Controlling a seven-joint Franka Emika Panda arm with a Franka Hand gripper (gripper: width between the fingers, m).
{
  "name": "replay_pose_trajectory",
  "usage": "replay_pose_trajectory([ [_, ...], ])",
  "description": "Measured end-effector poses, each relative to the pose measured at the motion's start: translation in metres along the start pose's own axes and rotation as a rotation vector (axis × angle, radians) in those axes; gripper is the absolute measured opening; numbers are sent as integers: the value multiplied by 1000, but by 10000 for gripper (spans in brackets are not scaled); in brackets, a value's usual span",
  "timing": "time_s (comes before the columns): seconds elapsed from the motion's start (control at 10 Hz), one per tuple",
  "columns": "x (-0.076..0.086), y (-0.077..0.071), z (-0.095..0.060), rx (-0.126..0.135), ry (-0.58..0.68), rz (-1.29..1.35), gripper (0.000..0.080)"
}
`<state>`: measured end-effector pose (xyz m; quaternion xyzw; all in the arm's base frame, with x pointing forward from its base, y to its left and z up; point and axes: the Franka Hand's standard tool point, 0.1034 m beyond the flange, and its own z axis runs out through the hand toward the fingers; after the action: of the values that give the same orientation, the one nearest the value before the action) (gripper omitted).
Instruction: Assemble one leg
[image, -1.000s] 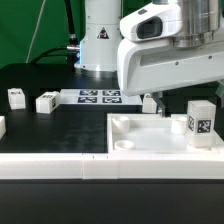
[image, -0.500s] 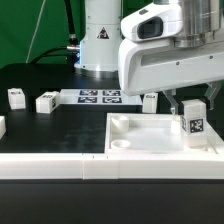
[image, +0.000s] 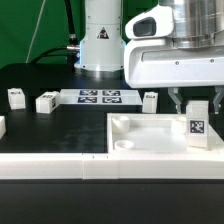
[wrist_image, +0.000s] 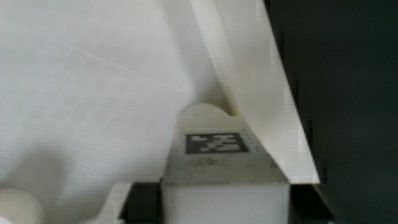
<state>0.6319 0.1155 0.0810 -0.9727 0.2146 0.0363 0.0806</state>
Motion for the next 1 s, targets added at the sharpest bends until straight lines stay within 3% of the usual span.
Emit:
replay_pose_trajectory([
  [0.4,2,-2,0,31,-4,491,291],
  [1.0,2,-4,0,48,-25,1020,291],
])
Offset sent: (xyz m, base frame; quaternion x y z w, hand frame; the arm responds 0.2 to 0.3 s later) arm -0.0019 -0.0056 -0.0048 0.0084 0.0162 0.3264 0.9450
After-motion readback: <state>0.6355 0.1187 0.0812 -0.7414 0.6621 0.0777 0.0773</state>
